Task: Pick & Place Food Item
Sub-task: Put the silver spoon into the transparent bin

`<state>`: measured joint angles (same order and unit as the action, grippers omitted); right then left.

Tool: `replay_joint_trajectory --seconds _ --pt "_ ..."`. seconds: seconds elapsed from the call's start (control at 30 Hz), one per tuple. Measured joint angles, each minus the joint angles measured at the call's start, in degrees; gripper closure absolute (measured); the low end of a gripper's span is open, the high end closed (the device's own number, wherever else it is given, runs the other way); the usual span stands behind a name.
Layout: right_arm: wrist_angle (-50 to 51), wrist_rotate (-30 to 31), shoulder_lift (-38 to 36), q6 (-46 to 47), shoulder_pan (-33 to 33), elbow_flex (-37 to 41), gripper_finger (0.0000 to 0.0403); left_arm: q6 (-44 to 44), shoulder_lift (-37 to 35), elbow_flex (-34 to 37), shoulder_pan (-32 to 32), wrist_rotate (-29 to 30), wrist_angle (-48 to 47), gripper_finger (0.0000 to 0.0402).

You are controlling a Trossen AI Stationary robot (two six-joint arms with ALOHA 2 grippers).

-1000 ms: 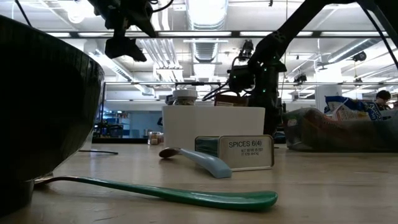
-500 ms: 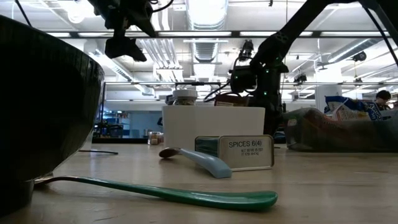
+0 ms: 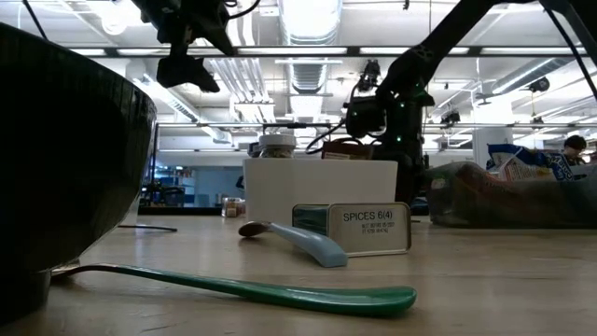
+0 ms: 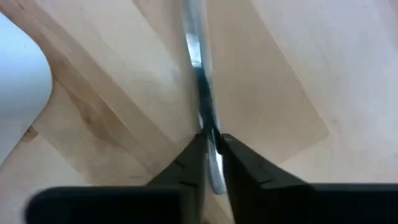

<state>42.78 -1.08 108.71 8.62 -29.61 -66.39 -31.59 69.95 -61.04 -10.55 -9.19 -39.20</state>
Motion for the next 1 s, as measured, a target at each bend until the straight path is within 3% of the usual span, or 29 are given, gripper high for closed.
replay_joint_trajectory --seconds 0.57,0.7,1.0 --pt "-0.2 1.4 -0.3 3.5 -0.4 0.0 0.0395 -1.5 0.0 0.0 1.1 -0.7 0.0 0.0076" --pt "0.0 -2.0 -0.7 1.2 -0.5 -0.4 0.0393 -1.6 0.0 0.0 1.6 -0.9 0.0 0.0076" --pt "0.1 -5.2 -0.3 0.9 0.0 -5.6 0.0305 -1.9 0.0 0.0 1.9 -0.9 0.0 0.0076"
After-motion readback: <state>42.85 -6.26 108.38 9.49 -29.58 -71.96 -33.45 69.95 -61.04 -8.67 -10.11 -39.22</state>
